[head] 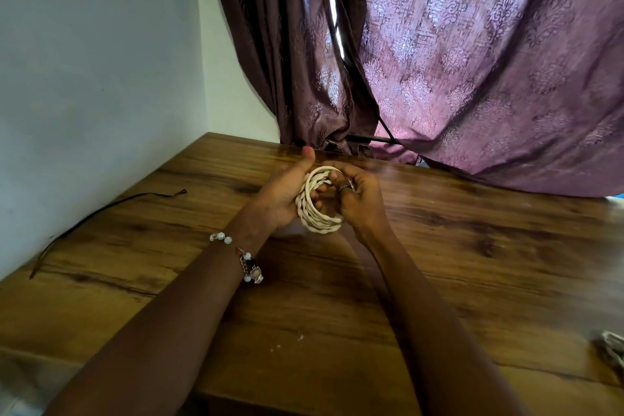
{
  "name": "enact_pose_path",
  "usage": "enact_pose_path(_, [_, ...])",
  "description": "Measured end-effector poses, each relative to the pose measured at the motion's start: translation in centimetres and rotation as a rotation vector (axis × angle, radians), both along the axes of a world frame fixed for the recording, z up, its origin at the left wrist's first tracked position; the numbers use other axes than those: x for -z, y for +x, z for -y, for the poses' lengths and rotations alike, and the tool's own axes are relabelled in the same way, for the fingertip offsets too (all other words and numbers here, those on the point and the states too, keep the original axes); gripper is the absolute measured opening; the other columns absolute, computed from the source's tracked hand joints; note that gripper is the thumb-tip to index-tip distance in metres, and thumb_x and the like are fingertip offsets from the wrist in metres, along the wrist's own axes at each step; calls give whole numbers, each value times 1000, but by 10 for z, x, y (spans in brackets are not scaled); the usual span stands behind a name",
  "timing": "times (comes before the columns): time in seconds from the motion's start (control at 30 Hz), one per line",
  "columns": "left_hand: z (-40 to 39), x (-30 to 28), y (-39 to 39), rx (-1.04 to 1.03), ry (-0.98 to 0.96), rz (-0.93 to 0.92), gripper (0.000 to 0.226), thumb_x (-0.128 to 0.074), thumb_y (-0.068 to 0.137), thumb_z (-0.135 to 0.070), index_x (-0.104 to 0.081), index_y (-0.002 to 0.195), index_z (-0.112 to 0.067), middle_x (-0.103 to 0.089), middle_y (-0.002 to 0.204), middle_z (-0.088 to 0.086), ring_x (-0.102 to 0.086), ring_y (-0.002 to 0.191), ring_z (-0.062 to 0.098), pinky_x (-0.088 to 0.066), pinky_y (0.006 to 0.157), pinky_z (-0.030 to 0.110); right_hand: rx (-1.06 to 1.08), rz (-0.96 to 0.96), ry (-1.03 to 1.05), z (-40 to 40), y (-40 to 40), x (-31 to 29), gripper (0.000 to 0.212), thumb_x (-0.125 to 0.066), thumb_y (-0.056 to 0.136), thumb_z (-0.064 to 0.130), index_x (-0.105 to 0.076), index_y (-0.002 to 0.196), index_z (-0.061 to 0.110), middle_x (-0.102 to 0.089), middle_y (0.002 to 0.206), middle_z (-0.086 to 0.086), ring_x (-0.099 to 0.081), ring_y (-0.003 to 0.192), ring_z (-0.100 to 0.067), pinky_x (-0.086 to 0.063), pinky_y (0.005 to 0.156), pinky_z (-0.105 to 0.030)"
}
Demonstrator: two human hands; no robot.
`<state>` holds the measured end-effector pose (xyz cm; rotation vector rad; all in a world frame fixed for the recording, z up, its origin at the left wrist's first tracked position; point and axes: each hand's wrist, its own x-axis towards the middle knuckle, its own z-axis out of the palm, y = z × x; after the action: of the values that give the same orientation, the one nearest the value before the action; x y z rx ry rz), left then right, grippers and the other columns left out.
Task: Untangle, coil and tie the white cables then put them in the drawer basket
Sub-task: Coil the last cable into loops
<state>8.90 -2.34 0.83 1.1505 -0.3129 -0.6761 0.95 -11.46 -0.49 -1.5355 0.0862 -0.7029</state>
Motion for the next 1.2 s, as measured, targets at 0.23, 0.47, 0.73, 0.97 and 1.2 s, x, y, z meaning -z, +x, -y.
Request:
enact_pose_path(0.23, [10, 5, -5, -178, -103, 42, 20, -60, 93, -22, -58, 90, -2, -50, 45, 3, -32, 28, 5, -28, 32, 10, -95, 40, 147, -4, -6, -6, 31, -39, 102, 9, -56, 117, -12, -66, 69, -15, -67, 52, -16, -49, 41, -18])
enact_pose_path(0.47, [18, 10, -9, -388, -61, 98, 24, -74, 81, -12, -58, 65, -4, -52, 48, 4, -38, 28, 5, -25, 31, 11, -116, 7, 397, 4, -3, -1, 25, -52, 96, 12, -61, 90, -11, -67, 58, -10, -60, 43, -20, -48, 39, -21])
enact_pose_path(0.73, [19, 10, -12, -432, -82, 165, 18, -72, 81, -6, -65, 80, 10, -61, 55, 8, -56, 38, 9, -38, 36, 15, -205, -52, 432, 11, 2, -1, 48, -63, 83, 27, -58, 110, -12, -60, 71, -13, -31, 33, -2, -27, 32, -15])
enact_pose_path(0.97, [18, 15, -8, -371, -146, 166, 15, -65, 84, -1, -62, 72, 6, -54, 43, 2, -44, 32, 8, -30, 33, 14, -21, -32, 468, -1, 1, -8, 20, -59, 91, 8, -62, 104, -8, -58, 54, -5, -37, 29, -1, -19, 29, -11])
enact_pose_path(1.2, [-4, 12, 0, -95, 4, 162, 25, -63, 91, -23, -69, 81, 0, -68, 70, 11, -62, 58, 17, -53, 60, 27, 36, -37, 480, -1, -4, -7, 26, -56, 92, 2, -57, 113, -12, -55, 44, 0, -43, 28, -2, -24, 28, -9])
